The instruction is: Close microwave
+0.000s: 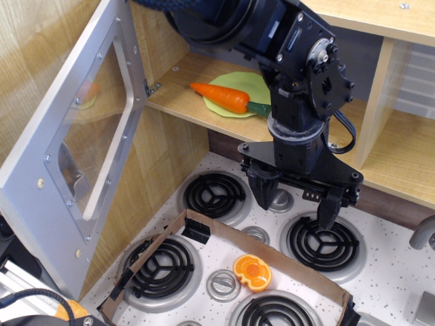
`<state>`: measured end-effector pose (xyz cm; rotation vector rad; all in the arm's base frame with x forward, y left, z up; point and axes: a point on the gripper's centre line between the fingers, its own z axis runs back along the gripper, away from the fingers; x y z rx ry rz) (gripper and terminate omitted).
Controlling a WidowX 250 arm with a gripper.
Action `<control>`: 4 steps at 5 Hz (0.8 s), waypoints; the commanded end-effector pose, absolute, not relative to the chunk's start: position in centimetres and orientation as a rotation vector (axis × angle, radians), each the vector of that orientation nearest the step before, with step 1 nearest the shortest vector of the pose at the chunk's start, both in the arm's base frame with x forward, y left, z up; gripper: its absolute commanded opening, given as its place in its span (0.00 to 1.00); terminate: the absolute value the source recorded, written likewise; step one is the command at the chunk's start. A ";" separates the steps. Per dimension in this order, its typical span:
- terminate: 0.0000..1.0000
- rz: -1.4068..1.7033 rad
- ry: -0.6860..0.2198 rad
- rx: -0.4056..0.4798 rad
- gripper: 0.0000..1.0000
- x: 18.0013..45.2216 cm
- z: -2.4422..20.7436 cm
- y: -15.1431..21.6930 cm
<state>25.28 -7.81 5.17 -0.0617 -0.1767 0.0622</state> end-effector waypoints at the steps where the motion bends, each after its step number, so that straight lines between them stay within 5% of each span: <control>1: 0.00 0.062 -0.177 -0.062 1.00 25.3 5.2 -7.8; 4: 0.00 0.191 -0.204 -0.033 1.00 21.5 10.6 -7.7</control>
